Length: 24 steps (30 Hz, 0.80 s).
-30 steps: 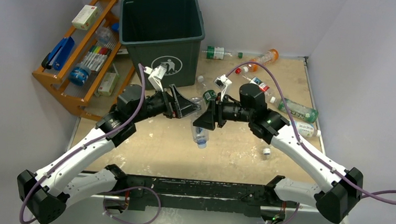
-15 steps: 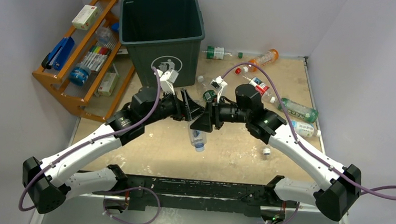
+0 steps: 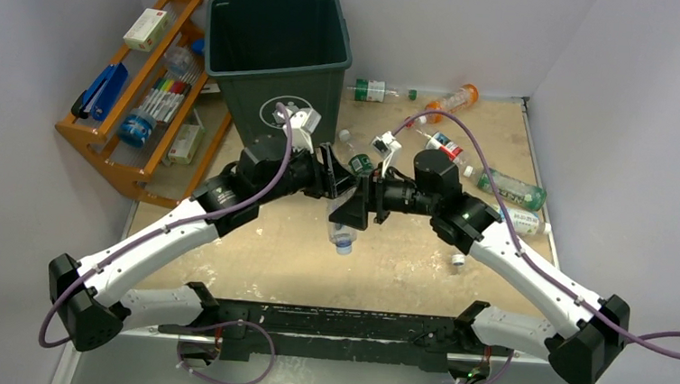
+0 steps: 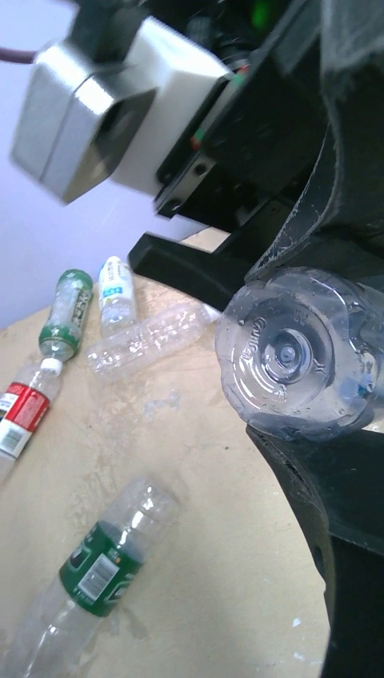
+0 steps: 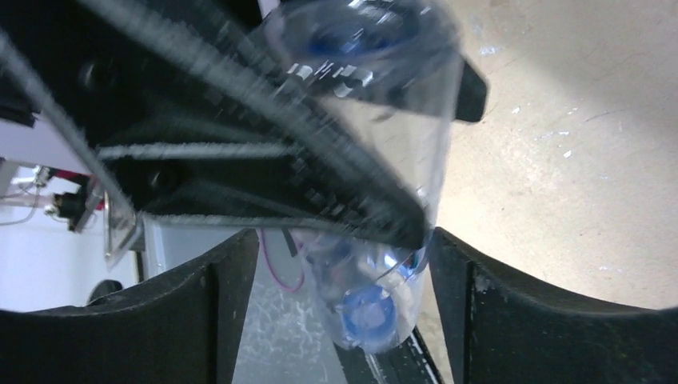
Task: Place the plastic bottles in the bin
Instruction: Pick up the plastic bottle at the center of the board.
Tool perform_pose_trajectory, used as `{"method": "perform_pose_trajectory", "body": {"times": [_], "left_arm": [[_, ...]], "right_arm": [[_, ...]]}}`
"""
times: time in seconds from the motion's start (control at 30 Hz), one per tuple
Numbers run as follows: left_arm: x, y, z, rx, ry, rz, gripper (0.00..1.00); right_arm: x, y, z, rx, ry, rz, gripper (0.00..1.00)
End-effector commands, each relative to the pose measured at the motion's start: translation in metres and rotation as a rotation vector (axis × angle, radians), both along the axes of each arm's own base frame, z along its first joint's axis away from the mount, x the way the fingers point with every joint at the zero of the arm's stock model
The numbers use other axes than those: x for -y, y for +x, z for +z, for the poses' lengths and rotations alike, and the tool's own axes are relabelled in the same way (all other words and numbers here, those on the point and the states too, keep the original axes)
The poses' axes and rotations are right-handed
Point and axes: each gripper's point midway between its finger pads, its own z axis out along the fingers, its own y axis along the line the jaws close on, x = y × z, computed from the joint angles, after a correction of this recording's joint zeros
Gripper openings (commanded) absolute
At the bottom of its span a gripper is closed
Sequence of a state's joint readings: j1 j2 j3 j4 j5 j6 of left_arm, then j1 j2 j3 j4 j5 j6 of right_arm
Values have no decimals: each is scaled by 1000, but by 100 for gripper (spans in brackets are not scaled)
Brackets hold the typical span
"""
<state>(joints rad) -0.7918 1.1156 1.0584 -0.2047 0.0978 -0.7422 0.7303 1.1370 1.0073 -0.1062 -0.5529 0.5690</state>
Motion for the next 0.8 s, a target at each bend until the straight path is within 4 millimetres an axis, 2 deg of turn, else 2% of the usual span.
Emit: {"method": "perform_pose_trajectory", "body": {"times": [0.0, 0.17, 0.27, 0.3, 0.63, 0.77], "left_arm": [[-2, 19, 26, 83, 23, 50, 48], [5, 25, 29, 96, 53, 34, 48], [7, 30, 32, 106, 75, 29, 48], [7, 32, 33, 112, 86, 31, 48], [7, 65, 70, 192, 172, 84, 48], [1, 86, 96, 225, 165, 107, 48]], "right_arm": [[5, -9, 17, 45, 54, 0, 85], [16, -12, 21, 54, 43, -48, 98], [27, -18, 22, 45, 32, -69, 100], [30, -20, 11, 16, 11, -86, 100], [66, -13, -15, -66, -93, -312, 100], [86, -5, -33, -102, -171, -438, 100]]}}
